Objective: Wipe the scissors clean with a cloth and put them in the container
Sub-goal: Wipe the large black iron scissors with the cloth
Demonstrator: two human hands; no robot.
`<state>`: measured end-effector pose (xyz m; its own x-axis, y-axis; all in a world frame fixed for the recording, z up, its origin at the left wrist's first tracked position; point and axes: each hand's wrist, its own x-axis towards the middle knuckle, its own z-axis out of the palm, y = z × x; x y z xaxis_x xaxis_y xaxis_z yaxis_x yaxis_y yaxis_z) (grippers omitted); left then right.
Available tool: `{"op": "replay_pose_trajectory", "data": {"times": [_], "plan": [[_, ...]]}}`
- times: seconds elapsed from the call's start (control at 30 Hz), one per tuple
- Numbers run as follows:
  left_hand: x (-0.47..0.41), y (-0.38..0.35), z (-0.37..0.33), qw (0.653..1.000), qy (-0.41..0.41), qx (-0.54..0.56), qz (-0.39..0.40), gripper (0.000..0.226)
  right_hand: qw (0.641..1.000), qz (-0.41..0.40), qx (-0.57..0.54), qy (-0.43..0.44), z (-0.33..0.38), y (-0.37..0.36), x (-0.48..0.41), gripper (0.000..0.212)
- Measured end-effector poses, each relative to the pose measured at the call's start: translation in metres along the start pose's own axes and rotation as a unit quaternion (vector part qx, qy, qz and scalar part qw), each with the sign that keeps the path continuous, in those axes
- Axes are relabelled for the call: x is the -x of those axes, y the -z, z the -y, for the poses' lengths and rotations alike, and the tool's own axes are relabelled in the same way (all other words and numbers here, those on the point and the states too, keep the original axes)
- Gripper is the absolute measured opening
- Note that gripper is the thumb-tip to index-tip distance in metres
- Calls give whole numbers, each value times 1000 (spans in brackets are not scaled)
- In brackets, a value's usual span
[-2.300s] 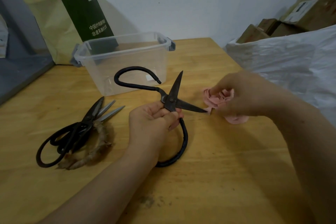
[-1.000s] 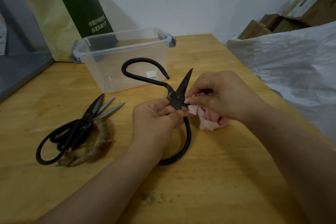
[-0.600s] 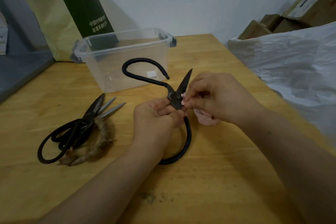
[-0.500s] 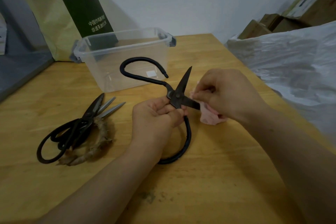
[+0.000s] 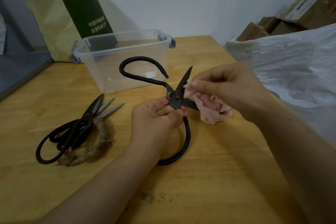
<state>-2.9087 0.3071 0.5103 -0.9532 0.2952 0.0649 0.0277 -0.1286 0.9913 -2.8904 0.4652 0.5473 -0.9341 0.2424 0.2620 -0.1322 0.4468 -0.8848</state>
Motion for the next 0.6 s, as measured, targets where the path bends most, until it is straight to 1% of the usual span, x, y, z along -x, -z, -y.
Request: {"op": "replay_pose_trajectory", "data": {"times": [0.07, 0.1, 0.13, 0.2, 0.3, 0.47, 0.6], "plan": [[0, 1, 0, 1000, 4, 2, -3, 27, 998, 67, 2, -11, 1, -3, 3, 15], [0, 1, 0, 1000, 4, 0, -2, 28, 997, 80, 8, -13, -1, -4, 3, 11], [0, 0, 0, 1000, 1, -2, 0, 28, 997, 81, 4, -21, -3, -4, 2, 6], [2, 0, -1, 1000, -5, -8, 1, 29, 996, 77, -26, -49, -8, -6, 0, 14], [1, 1, -1, 1000, 2, 2, -7, 28, 992, 91, -45, -75, -11, -8, -3, 17], [1, 2, -5, 999, 24, 28, -16, 27, 990, 114, -18, -79, -12, -3, -4, 17], [-3, 10, -8, 999, 12, 27, -30, 25, 989, 127, -1, -79, -15, -1, -5, 18]]}}
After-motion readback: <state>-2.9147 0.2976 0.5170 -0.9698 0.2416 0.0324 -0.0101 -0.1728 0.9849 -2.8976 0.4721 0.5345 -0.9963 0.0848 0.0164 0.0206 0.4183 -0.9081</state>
